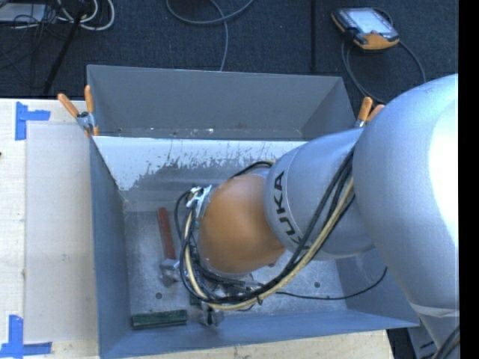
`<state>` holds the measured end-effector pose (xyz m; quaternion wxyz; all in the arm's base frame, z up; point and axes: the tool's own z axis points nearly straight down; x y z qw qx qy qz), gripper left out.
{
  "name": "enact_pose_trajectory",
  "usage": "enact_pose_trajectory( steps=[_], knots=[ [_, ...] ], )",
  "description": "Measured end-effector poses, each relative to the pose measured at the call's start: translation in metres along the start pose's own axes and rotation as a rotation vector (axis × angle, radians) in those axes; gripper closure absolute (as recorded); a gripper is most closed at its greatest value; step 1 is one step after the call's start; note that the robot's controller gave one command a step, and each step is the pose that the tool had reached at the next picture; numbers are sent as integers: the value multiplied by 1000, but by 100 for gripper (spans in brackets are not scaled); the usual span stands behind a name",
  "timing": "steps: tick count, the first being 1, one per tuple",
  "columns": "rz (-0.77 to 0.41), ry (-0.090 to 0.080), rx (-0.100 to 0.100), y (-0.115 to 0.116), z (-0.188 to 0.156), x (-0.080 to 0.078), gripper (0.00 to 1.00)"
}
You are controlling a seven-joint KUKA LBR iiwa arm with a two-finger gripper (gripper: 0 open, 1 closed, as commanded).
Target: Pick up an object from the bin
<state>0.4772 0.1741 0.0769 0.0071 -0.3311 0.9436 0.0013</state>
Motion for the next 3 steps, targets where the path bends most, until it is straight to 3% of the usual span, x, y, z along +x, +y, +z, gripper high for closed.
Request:
enact_pose_trajectory(
  steps=[1,3],
  knots=[
    [145,13,-3,31,-16,-56,100],
    [154,14,-3,34,-29,-56,100]
  ],
)
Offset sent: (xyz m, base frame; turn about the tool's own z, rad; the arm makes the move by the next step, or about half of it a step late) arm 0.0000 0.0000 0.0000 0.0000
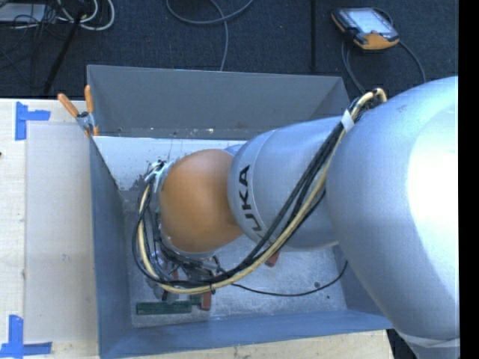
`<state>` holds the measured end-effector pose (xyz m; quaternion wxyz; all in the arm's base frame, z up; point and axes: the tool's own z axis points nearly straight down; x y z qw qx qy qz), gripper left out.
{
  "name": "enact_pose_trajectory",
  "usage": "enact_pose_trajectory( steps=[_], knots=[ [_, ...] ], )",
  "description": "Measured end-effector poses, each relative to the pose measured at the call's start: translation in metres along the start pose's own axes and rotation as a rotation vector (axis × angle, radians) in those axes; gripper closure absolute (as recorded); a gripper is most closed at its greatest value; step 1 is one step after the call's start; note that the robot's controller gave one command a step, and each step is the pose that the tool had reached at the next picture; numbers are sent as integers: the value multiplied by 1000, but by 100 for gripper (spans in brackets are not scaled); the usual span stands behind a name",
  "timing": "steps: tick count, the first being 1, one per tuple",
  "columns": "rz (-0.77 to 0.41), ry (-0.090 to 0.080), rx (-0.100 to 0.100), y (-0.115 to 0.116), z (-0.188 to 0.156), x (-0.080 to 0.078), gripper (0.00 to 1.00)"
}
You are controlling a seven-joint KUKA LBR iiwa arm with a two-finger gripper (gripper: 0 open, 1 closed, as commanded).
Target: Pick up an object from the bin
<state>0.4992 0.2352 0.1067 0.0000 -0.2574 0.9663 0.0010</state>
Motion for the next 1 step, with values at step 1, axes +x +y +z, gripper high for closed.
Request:
enact_pose_trajectory(
  steps=[1],
  knots=[
    [17,0,0,-4,-17,-4,100]
  ],
)
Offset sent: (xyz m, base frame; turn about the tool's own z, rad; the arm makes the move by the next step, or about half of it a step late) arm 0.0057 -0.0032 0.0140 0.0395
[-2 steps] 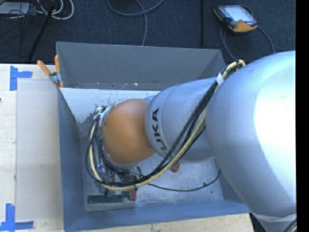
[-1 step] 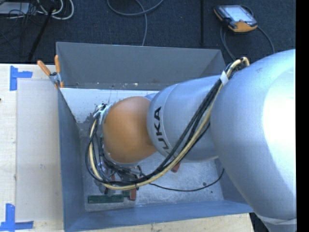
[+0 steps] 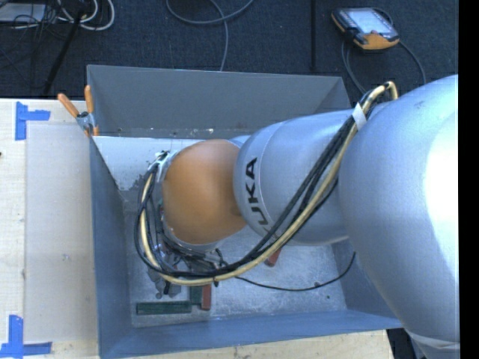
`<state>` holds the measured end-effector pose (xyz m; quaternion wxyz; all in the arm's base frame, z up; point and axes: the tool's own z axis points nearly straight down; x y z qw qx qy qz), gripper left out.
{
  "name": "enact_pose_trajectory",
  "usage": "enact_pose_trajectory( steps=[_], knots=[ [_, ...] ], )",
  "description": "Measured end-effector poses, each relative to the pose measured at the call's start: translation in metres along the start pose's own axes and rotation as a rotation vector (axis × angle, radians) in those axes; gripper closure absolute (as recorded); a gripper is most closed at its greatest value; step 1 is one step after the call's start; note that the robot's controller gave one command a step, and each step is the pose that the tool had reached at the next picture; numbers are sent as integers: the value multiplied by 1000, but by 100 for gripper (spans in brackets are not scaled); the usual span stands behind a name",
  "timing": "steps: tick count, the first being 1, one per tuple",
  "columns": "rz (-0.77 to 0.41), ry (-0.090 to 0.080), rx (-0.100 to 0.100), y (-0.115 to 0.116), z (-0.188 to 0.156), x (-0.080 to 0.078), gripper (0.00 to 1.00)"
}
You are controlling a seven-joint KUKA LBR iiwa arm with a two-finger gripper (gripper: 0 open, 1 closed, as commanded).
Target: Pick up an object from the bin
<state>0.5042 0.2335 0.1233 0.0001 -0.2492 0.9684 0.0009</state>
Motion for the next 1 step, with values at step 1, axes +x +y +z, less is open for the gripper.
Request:
enact_pose_trajectory(
  steps=[1],
  knots=[
    [8,1,0,-1,-8,-1,0]
  ],
)
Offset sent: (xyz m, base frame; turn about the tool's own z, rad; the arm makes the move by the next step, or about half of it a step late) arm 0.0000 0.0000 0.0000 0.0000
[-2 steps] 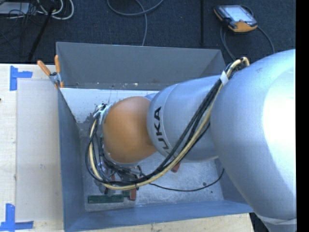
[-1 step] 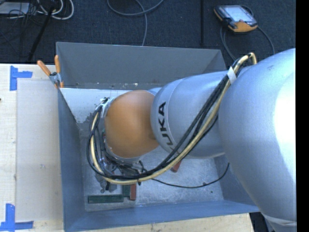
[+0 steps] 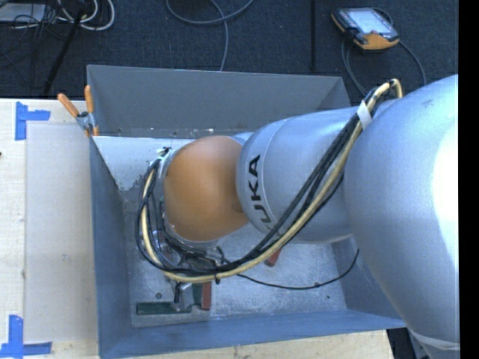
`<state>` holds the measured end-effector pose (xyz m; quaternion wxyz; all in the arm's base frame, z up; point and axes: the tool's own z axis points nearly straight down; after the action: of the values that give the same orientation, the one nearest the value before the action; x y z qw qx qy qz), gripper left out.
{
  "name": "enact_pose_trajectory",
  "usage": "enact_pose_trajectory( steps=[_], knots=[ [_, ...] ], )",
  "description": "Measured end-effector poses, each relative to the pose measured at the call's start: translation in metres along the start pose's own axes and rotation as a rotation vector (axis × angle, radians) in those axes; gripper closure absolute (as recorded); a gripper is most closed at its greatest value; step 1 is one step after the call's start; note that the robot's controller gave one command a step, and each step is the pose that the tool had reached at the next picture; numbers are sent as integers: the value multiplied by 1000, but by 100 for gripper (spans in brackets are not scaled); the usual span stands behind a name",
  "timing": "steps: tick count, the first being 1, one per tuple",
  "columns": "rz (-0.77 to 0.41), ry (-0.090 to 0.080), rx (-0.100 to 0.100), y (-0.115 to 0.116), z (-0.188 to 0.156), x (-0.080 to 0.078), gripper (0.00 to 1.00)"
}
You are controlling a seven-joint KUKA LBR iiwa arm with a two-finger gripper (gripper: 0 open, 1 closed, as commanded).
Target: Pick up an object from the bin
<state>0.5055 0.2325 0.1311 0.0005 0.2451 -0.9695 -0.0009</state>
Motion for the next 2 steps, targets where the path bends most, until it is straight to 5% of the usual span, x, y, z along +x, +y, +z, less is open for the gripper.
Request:
enact_pose_trajectory(
  steps=[1,2],
  knots=[
    [3,1,0,0,3,0,0],
    [-177,-2,2,8,61,33,100]
  ],
)
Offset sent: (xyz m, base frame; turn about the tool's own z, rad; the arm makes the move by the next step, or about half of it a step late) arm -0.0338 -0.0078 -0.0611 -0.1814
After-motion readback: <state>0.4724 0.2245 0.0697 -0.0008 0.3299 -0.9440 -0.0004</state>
